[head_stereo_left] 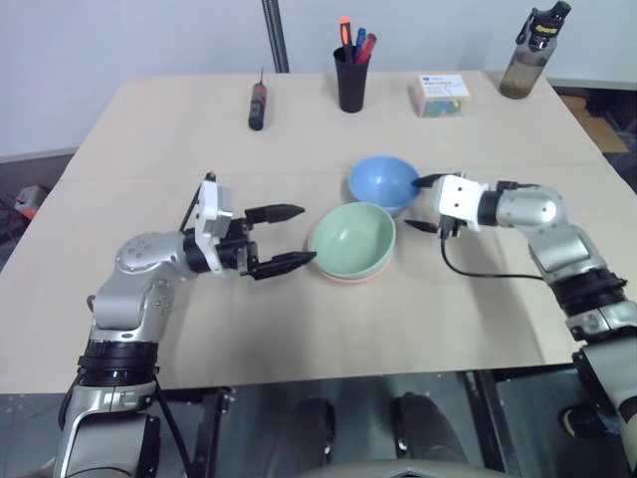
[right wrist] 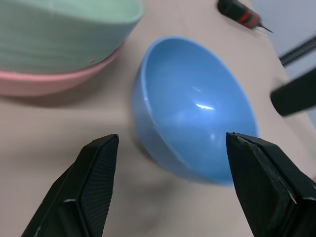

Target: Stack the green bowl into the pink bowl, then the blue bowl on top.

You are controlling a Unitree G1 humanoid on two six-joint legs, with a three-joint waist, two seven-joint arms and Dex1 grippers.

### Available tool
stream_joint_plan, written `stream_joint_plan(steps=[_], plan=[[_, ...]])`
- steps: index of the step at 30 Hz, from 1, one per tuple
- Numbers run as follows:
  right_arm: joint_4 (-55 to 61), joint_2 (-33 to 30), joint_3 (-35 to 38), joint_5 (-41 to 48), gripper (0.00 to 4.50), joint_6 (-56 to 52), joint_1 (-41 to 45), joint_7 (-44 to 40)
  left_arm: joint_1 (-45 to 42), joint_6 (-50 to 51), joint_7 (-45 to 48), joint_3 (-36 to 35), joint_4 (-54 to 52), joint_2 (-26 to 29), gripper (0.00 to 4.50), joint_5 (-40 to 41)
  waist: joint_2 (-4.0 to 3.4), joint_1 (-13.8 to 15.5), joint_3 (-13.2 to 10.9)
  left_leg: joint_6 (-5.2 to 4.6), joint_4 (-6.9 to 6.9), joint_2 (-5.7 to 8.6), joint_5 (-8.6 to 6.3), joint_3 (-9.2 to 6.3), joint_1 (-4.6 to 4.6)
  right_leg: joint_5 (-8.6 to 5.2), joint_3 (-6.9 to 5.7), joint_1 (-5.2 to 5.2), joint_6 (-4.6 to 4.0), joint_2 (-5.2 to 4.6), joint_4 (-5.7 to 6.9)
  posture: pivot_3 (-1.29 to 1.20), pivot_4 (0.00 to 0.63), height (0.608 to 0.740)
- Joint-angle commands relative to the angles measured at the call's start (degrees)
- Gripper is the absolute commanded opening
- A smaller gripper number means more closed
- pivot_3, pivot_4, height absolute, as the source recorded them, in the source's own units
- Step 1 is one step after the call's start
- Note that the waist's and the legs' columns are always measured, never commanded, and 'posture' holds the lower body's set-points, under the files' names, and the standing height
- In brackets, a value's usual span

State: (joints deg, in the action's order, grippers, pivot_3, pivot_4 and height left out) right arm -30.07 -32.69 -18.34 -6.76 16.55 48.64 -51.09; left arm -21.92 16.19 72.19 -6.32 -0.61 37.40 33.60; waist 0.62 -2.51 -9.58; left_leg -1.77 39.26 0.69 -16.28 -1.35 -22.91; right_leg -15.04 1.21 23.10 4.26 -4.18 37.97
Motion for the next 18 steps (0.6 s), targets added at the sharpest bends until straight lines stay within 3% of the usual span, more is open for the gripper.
stream_joint_plan(steps=[1,2,3,4,8,11,15,18], plan=[[-8.5,2.2,-2.0,-4.9,3.63,7.7,5.1,2.7,1.9,-0.5,-2.1,-2.1,-3.7,0.3,4.50,0.5,0.00,0.0,0.0,0.01,0.00,-0.01,0.00,-0.01,0.00,0.00,-0.01,0.01,0.00,0.00,0.00,0.00,0.150,0.740],[-10.9,2.9,-2.5,-5.8,3.63,9.1,6.1,2.9,2.4,-0.5,-2.7,-2.3,-4.2,0.3,4.50,0.5,0.00,0.0,0.0,0.01,-0.01,-0.01,0.00,0.01,0.01,0.00,0.01,0.01,0.00,0.00,0.00,0.00,0.150,0.740],[-13.0,3.4,-2.8,-6.5,3.12,10.4,6.9,3.0,2.7,-0.6,-3.1,-2.4,-4.5,0.3,4.50,0.5,0.00,0.1,0.0,0.02,-0.01,-0.01,0.01,0.00,0.00,0.00,0.01,0.01,0.00,-0.01,0.00,0.00,0.150,0.740],[-14.5,3.7,-3.0,-7.0,2.97,11.3,7.5,3.0,2.9,-0.7,-3.5,-2.5,-4.8,0.3,4.50,0.5,0.00,0.2,0.0,0.02,-0.02,-0.01,0.01,-0.02,0.00,0.00,-0.01,0.01,-0.01,-0.01,-0.01,0.00,0.150,0.740],[-19.3,4.3,-3.8,-9.5,1.13,15.0,9.5,3.6,3.8,-1.0,-4.7,-2.6,-5.6,0.2,4.50,0.5,-0.01,0.3,0.0,0.03,-0.01,0.03,0.01,-0.06,-0.02,0.00,-0.05,0.01,-0.01,-0.07,-0.02,0.00,0.150,0.740],[-20.5,4.1,-3.5,-10.1,0.07,16.7,10.3,3.4,4.3,-1.1,-5.7,-2.6,-6.4,-0.4,4.50,0.6,-0.02,0.1,0.0,0.04,-0.03,0.03,0.02,-0.05,-0.01,0.00,-0.03,0.01,-0.01,-0.06,-0.01,0.00,0.150,0.740],[-18.3,2.3,-2.1,-9.4,0.03,17.1,10.6,1.9,4.7,-1.3,-6.7,-2.3,-6.7,-0.9,4.50,0.5,-0.03,0.1,0.0,0.07,-0.05,0.01,0.04,-0.05,-0.01,0.00,-0.03,0.04,-0.01,-0.05,0.00,0.00,0.150,0.740],[-12.4,1.2,1.3,-3.4,0.03,12.7,9.7,-2.5,4.5,-1.8,-6.9,-2.1,-6.2,-1.2,4.50,0.0,-0.05,0.2,0.0,0.07,-0.05,0.02,0.03,-0.05,-0.03,0.00,-0.03,0.04,-0.01,-0.07,0.00,0.00,0.150,0.740]])
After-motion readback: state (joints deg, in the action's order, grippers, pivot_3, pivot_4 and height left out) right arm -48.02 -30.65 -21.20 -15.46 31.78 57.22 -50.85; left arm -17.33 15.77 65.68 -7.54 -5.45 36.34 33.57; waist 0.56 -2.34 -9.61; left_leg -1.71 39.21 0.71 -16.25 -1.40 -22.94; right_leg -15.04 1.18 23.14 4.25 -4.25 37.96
